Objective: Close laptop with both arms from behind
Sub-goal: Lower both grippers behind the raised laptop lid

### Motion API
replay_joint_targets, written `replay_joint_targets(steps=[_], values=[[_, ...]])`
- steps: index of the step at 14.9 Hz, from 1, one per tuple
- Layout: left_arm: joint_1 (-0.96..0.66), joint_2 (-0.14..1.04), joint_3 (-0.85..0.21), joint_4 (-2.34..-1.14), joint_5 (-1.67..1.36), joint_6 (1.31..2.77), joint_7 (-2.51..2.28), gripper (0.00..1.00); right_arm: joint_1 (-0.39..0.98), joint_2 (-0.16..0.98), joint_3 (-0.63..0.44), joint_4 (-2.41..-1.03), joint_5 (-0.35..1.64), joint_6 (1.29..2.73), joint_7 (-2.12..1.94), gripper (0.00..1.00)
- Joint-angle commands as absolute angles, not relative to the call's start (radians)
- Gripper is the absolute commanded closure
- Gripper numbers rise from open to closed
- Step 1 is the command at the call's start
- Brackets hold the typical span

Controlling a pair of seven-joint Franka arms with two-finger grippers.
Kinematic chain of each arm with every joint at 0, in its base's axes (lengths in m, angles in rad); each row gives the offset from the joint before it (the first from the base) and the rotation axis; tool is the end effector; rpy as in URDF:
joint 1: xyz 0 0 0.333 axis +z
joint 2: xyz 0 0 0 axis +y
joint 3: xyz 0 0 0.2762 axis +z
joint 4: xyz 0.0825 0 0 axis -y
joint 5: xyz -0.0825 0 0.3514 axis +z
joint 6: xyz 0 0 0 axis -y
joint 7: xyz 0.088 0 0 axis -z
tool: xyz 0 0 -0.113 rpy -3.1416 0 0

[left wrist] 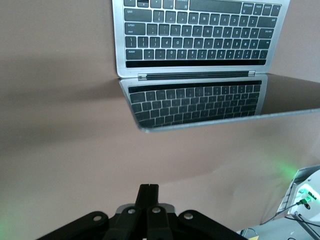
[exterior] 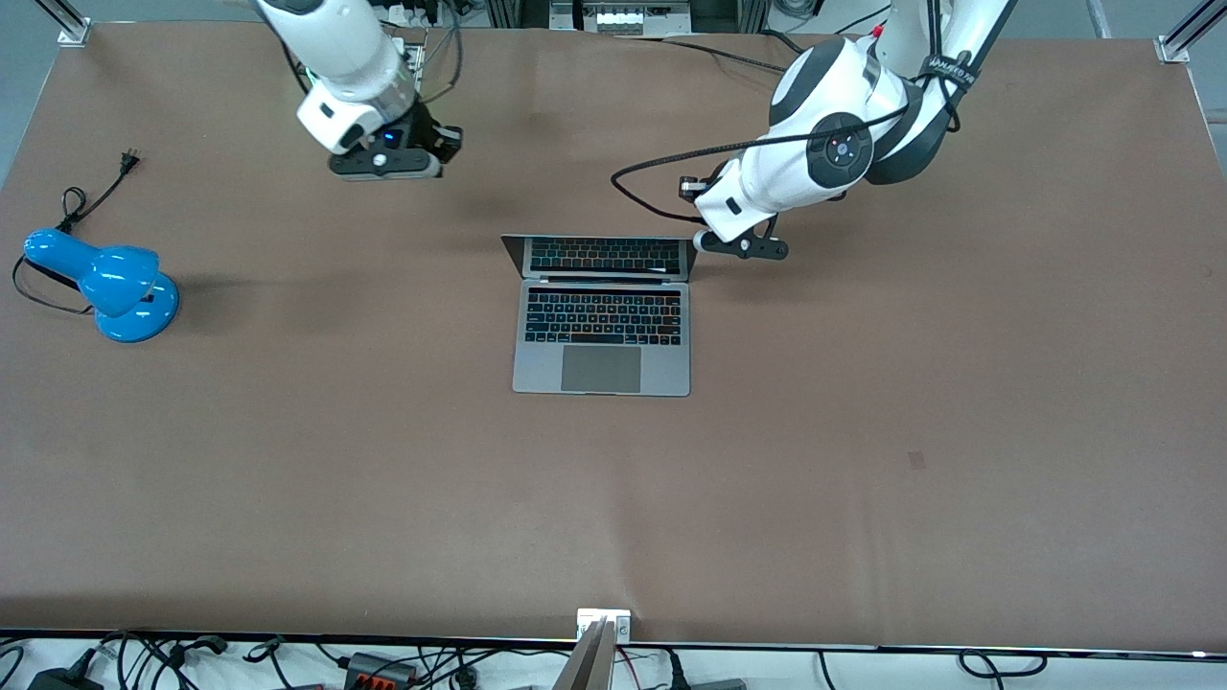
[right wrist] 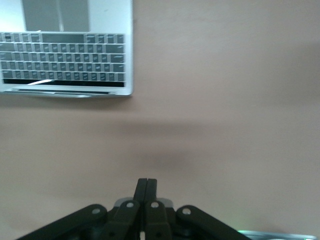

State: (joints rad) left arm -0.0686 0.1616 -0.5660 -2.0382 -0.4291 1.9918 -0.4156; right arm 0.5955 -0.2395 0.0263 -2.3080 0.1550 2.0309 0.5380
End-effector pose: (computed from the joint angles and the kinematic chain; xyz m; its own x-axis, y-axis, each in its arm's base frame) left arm 0.4086 -0.3306 0.3439 0.9242 -0.0636 -0.3766 0.0534 -0.9548 0.2924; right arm 0.3575 0.2682 0.4099 0.9946 0.0159 -0.1023 0.0067 -0.9959 -0.0897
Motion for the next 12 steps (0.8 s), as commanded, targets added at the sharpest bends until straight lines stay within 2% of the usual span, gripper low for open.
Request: replay_joint_targets(steps=[1, 4, 12], values=[[-0.081, 0.184, -0.575, -2.037, -0.442, 2.025, -0.426, 0.99, 0.667, -0.178, 0.012, -2.309, 0.228, 2.075, 0.552, 1.00], [-0.083, 0.216, -0.575, -2.031, -0.439, 2.068, -0.423, 0.99, 0.719, -0.121, 0.011, -2.309, 0.229, 2.141, 0.552, 1.00], [-0.083, 0.265, -0.572, -2.003, -0.410, 2.089, -0.416, 0.99, 0.759, 0.043, 0.012, -2.301, 0.226, 2.431, 0.545, 1.00]])
